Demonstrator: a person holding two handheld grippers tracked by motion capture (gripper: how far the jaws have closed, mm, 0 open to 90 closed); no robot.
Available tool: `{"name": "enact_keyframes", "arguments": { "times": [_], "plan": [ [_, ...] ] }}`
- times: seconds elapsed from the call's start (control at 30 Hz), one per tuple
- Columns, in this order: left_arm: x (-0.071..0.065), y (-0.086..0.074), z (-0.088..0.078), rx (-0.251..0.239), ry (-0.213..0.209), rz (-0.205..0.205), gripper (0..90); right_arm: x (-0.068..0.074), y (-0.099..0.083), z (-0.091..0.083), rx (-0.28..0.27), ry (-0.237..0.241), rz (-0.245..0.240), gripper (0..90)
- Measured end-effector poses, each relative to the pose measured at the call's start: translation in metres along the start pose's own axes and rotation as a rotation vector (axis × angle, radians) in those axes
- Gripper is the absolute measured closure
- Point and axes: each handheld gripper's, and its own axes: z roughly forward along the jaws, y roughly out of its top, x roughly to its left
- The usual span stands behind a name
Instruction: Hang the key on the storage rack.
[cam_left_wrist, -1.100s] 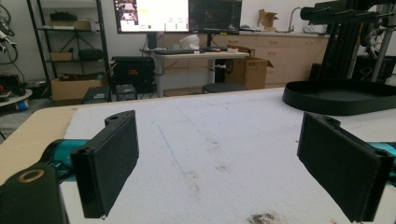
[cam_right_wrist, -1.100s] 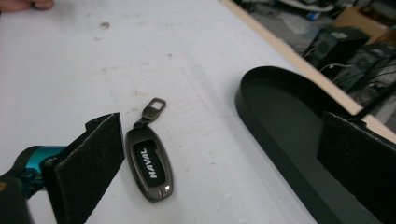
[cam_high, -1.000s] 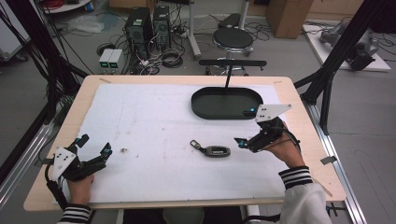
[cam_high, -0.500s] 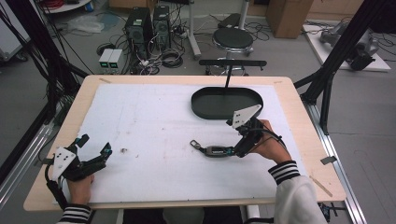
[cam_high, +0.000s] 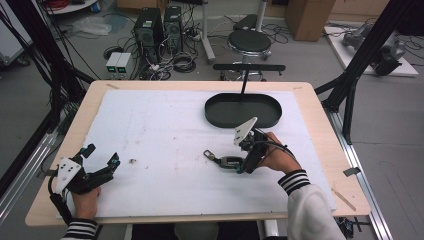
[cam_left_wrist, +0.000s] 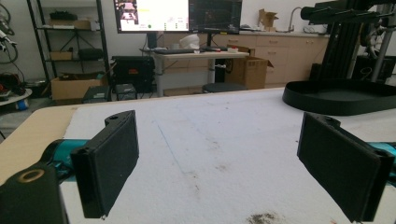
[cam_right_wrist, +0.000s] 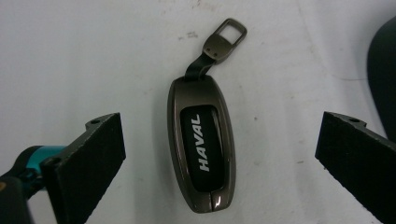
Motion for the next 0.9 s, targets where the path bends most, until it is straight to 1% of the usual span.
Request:
{"name": "enact_keyframes", "arguments": {
  "times": [0.03,0.07,0.1,0.13,0.17,0.23,0.3,0.4,0.47,0.5,0.57,0.7,0.73,0.8,0.83,0.87,0.9],
  "plan": [
    [0.0,0.0,0.0,0.0,0.0,0.0,13.1,0.0,0.0,0.002,0.015,0.004,-0.009,0.5],
    [0.0,0.0,0.0,0.001,-0.001,-0.002,13.1,0.0,0.001,0.006,0.042,0.006,-0.022,0.5],
    [0.0,0.0,0.0,0.001,-0.001,-0.002,13.1,0.0,0.001,0.006,0.042,0.006,-0.022,0.5],
    [0.0,0.0,0.0,0.0,-0.001,-0.001,13.1,0.0,0.002,0.008,0.061,0.003,-0.023,0.5],
    [0.0,0.0,0.0,0.001,-0.001,-0.001,13.1,0.001,0.003,0.011,0.095,0.008,-0.023,1.4],
    [0.0,0.0,0.0,0.002,0.0,0.0,13.1,0.001,0.003,0.013,0.099,0.011,-0.028,1.4],
    [0.0,0.0,0.0,0.002,0.0,-0.001,13.1,0.001,0.005,0.018,0.13,0.017,-0.036,1.5],
    [0.0,0.0,0.0,0.002,0.0,-0.001,13.1,0.001,0.008,0.021,0.149,0.018,-0.051,1.5],
    [0.0,0.0,0.0,0.002,-0.001,-0.001,13.1,0.001,0.009,0.023,0.15,0.012,-0.051,2.8],
    [0.0,0.0,0.0,0.003,-0.001,0.0,13.1,0.001,0.01,0.024,0.156,0.019,-0.052,5.1],
    [0.0,0.0,0.0,0.003,-0.001,0.0,13.1,0.001,0.01,0.025,0.173,0.03,-0.047,5.0],
    [0.0,0.0,0.0,0.004,-0.001,0.0,13.1,0.001,0.01,0.028,0.186,0.035,-0.039,5.8],
    [0.0,0.0,0.0,0.004,-0.001,0.0,13.1,0.001,0.01,0.028,0.189,0.04,-0.044,7.7],
    [0.0,0.0,0.0,0.004,-0.001,0.0,13.1,0.0,0.011,0.028,0.193,0.063,-0.048,19.5],
    [0.0,0.0,0.0,0.003,-0.001,-0.001,13.1,0.0,0.012,0.029,0.208,0.06,-0.052,20.6],
    [0.0,0.0,0.0,0.003,-0.001,-0.001,13.1,0.0,0.012,0.029,0.208,0.06,-0.052,20.6],
    [0.0,0.0,0.0,0.003,-0.001,0.0,13.1,-0.001,0.013,0.03,0.217,0.068,-0.052,25.1]
  ]
}}
